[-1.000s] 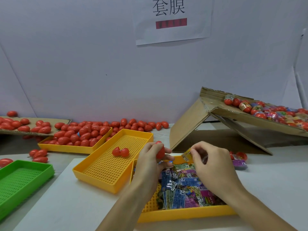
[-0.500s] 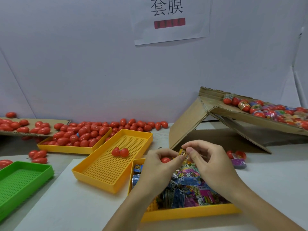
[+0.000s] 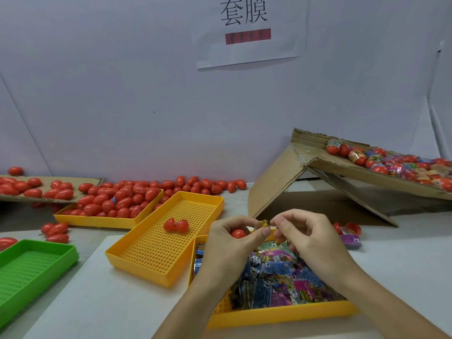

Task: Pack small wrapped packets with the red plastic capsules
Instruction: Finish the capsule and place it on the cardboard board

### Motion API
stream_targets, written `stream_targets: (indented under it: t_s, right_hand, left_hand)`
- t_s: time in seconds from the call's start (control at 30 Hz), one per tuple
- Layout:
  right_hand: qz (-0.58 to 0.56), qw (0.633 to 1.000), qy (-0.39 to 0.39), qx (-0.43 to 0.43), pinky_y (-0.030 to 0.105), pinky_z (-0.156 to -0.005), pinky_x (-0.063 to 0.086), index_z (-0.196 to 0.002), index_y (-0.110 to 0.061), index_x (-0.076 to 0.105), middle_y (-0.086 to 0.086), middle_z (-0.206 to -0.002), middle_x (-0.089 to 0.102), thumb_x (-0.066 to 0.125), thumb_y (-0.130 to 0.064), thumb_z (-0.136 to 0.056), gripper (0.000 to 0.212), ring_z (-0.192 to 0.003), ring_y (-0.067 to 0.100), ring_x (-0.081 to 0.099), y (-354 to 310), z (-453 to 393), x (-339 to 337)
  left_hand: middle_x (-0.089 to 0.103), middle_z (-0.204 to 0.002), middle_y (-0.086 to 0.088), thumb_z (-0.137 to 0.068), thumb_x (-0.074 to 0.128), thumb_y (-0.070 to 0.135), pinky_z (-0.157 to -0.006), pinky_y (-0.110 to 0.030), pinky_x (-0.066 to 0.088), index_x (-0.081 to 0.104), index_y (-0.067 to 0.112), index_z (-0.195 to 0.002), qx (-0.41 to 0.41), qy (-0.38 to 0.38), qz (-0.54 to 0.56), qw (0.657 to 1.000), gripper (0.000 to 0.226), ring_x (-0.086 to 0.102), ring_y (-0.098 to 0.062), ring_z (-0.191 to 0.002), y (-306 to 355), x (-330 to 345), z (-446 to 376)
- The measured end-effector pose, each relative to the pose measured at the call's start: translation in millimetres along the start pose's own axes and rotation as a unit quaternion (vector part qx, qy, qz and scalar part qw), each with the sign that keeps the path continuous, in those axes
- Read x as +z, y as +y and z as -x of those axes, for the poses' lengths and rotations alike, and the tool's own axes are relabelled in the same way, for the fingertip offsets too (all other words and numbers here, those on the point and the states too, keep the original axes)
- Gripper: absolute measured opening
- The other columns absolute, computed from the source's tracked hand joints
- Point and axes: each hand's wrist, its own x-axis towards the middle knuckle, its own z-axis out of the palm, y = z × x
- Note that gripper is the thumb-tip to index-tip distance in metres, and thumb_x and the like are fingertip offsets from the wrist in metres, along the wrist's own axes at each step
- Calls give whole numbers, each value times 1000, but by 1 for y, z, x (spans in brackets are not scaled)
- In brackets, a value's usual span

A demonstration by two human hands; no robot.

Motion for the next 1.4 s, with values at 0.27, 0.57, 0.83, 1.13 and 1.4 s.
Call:
stream_targets:
  t_s: [0.27,0.57,0.83,1.13,1.4]
  right_hand:
    - [-30,999,-40,1,22,-69,54,-85,-20,75,1,-77,72,61,-40,-83,25,-75,12,68,-5,0,-1]
    - [-72,996,-48,21,17,-59,46,-79,-18,73,-2,-67,66,60,-40,-80,26,-61,2,57,-3,-3,-6]
    - [-78,995,-57,12,15,-59,46,-76,-19,73,0,-68,67,62,-38,-80,22,-61,0,58,-4,-2,-7]
    - [-70,995,-75,3,17,-62,46,-76,-19,73,-1,-69,65,61,-39,-82,24,-66,5,58,-5,-1,-8]
    - [-19,996,-85,-12,21,-68,49,-80,-20,73,-3,-73,66,63,-41,-81,24,-71,8,60,-4,-1,-7]
  left_hand:
    - [59,-56,15,-70,80,36,-48,-13,43,75,17,-80,12,-9,-4,1000,22,55,-1,-50,0,0,0]
    - [54,-52,8,-71,77,39,-49,-23,44,79,18,-82,-55,-42,92,993,23,49,-6,-48,-1,-2,0]
    - [67,-65,19,-82,75,30,-55,-13,46,77,26,-81,29,21,-39,999,5,62,1,-62,-1,-1,0]
    - [61,-64,18,-87,75,21,-66,-24,53,72,31,-81,103,46,-153,982,12,63,-10,-69,-4,3,2]
    - [54,-61,18,-93,67,16,-50,-12,35,64,29,-82,170,63,-160,970,18,52,-5,-56,-1,4,3]
